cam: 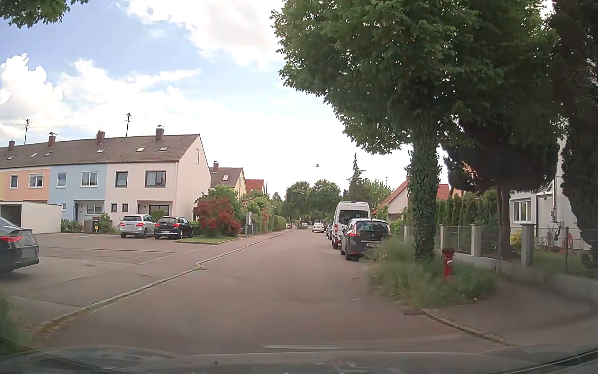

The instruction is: Follow the waypoints while adhering to traffic rules and regulations

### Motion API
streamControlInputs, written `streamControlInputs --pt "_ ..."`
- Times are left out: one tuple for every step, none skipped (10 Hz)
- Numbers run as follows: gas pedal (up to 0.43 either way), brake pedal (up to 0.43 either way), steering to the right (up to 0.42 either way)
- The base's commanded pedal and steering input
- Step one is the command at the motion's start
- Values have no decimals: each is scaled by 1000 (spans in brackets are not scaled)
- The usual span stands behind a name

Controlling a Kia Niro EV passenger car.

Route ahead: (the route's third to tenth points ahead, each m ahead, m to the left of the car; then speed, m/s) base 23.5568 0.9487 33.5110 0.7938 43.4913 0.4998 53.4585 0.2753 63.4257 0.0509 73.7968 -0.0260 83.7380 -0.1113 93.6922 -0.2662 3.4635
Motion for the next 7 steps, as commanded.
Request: streamControlInputs --pt "209 24 -68" --pt "209 24 -73" --pt "209 24 -75" --pt "209 24 -75" --pt "209 24 -76" --pt "209 24 -76" --pt "209 24 -76"
